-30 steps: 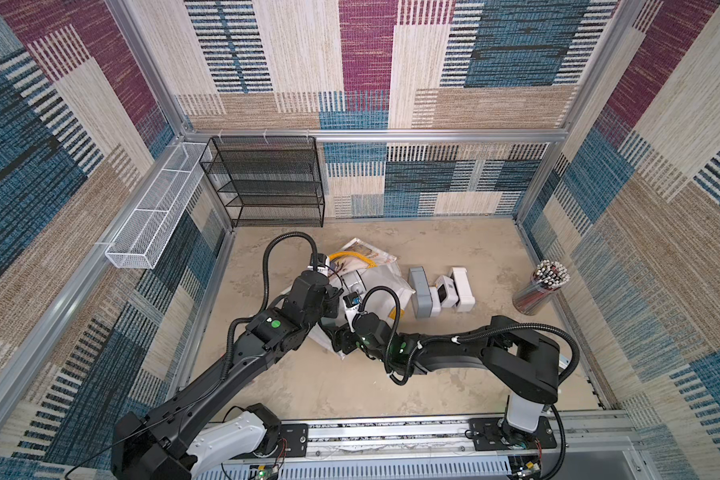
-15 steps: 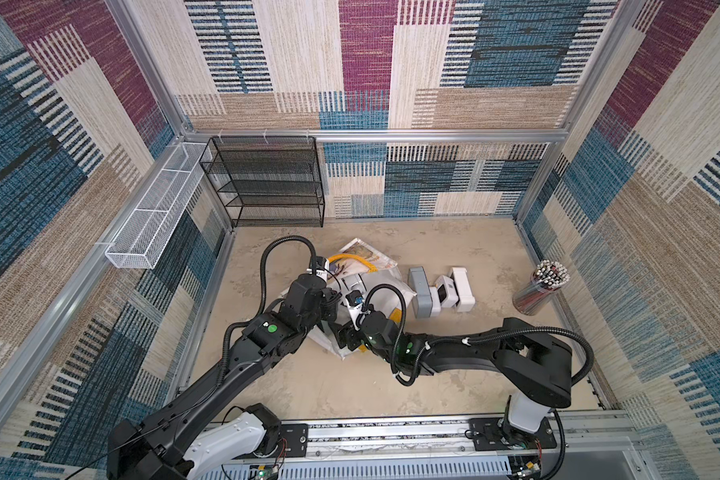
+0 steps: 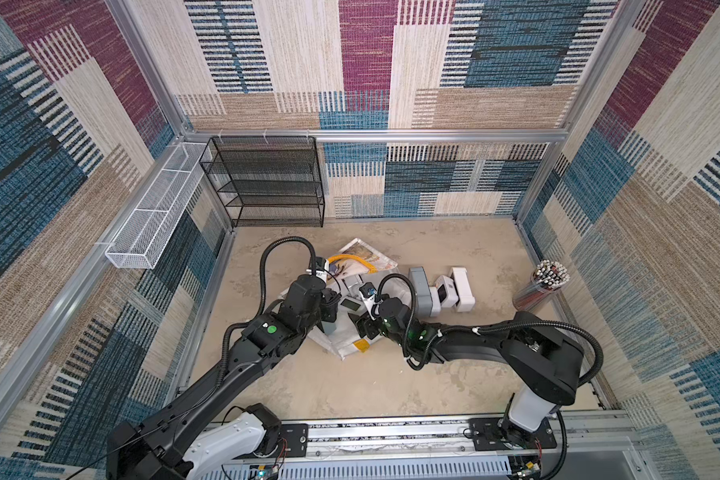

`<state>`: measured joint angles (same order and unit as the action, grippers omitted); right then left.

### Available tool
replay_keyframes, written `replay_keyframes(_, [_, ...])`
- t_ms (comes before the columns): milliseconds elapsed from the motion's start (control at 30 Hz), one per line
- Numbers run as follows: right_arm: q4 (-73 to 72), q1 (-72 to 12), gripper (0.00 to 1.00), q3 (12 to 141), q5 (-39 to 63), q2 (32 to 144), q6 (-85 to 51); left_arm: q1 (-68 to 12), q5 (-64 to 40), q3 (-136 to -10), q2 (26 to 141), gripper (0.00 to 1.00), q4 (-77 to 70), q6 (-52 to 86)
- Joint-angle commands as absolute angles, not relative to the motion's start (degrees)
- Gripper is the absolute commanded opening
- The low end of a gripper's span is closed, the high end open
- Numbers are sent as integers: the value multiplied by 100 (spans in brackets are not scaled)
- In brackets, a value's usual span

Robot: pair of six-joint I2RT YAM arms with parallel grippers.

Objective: Take the alarm clock out of the canvas bag
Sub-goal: Adjust the canvas bag at the center of the board.

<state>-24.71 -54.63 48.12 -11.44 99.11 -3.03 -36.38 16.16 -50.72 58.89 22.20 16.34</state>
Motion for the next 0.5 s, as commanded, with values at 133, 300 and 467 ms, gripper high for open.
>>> replay_keyframes(133, [-2269,-5275,84,5221,-409,10317,175,-3640,1584,-5099,5876,0,2179,1459])
replay_keyframes(300, [-2222,-5205,83,5403,-300,10582,283,-3645,1565,-5106,5873,0,2178,1440])
replay_keyframes(467, [-2076,-5152,82,5601,-220,10822,432,-3634,1573,-5098,5869,0,2167,1426])
